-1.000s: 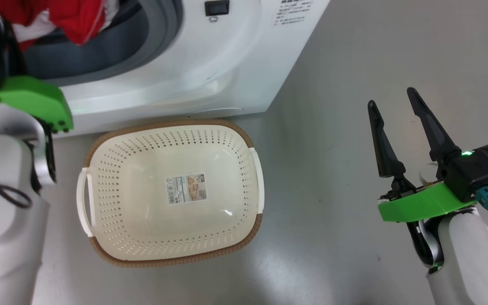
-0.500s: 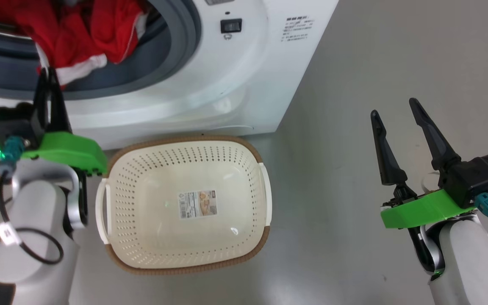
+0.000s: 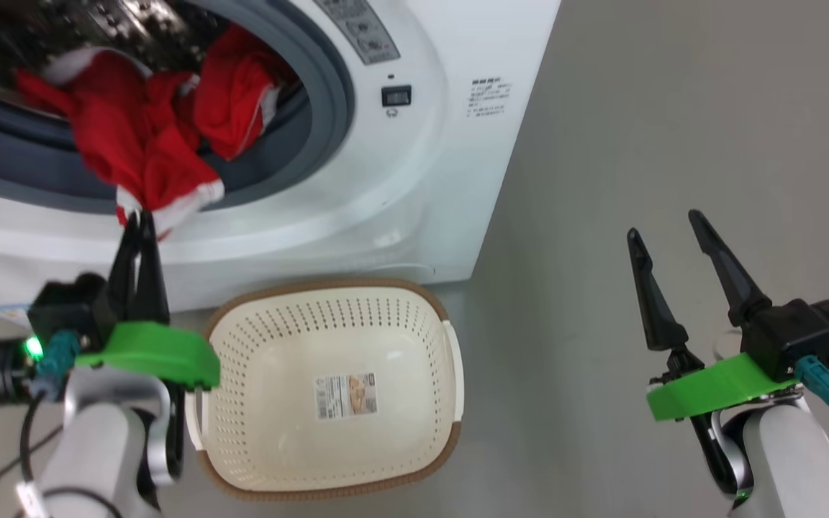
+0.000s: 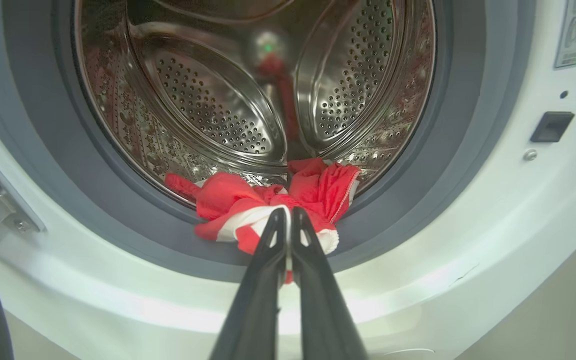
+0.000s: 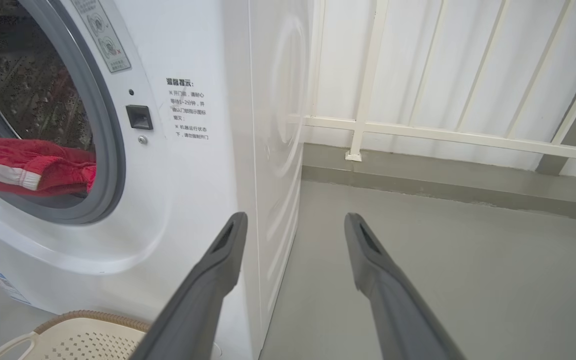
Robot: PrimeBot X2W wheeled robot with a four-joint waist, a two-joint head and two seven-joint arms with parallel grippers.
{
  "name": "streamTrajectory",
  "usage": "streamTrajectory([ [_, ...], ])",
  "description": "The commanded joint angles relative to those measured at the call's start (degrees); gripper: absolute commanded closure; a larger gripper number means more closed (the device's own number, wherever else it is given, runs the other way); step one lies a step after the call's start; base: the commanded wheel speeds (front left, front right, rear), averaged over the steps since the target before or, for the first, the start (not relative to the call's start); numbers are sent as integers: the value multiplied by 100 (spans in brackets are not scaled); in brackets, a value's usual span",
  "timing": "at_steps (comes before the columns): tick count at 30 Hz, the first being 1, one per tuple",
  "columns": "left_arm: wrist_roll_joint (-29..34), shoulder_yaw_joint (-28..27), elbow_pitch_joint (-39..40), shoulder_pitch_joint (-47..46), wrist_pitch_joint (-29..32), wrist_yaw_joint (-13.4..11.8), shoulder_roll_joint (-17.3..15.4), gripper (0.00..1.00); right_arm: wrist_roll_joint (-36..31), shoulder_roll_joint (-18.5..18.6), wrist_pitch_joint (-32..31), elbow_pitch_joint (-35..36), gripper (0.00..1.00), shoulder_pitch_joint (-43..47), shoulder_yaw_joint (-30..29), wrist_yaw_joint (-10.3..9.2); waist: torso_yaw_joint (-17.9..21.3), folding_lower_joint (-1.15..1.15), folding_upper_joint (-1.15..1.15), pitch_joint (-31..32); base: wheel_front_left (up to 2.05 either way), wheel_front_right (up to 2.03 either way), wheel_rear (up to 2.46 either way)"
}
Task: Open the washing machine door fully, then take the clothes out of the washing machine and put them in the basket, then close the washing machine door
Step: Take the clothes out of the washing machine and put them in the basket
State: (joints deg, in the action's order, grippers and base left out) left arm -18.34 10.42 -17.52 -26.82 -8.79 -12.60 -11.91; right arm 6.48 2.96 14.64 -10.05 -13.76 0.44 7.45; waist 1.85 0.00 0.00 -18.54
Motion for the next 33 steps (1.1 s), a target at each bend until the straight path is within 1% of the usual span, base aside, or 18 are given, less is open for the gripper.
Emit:
streamTrajectory([
  [1, -42, -171, 262, 112, 20, -31, -159, 100, -5, -7, 36, 117, 0, 88, 102, 3, -18, 0, 0, 255, 0, 0, 0],
  [5, -200, -137, 744, 556, 145, -24, -74, 100, 4, -8, 36, 91, 0, 200, 96, 3, -41, 0, 0, 443, 0, 0, 0],
  [9, -292, -10, 1137, 965, 369, -18, -12, 100, 9, -8, 36, 103, 0, 239, 105, 3, -41, 0, 0, 496, 0, 0, 0],
  [17, -509, 259, 1328, 1418, 583, 37, 248, 100, 12, -8, 36, 163, 0, 309, 69, 3, -64, 0, 0, 459, 0, 0, 0],
  [22, -626, 474, 1108, 1458, 630, 208, 391, 100, 32, -8, 36, 205, 0, 267, 86, 3, -49, 0, 0, 334, 0, 0, 0],
  [26, -802, 617, 789, 1441, 589, 328, 582, 100, 56, -8, 36, 219, 0, 247, 101, 3, -37, 0, 0, 252, 0, 0, 0],
  [28, -823, 657, 679, 1424, 569, 353, 614, 100, 61, -8, 36, 224, 0, 242, 106, 3, -35, 0, 0, 231, 0, 0, 0],
  [33, -951, 852, -34, 1234, 477, 456, 760, 100, 66, -8, 36, 261, 0, 167, 115, 3, -19, 0, 0, 61, 0, 0, 0],
])
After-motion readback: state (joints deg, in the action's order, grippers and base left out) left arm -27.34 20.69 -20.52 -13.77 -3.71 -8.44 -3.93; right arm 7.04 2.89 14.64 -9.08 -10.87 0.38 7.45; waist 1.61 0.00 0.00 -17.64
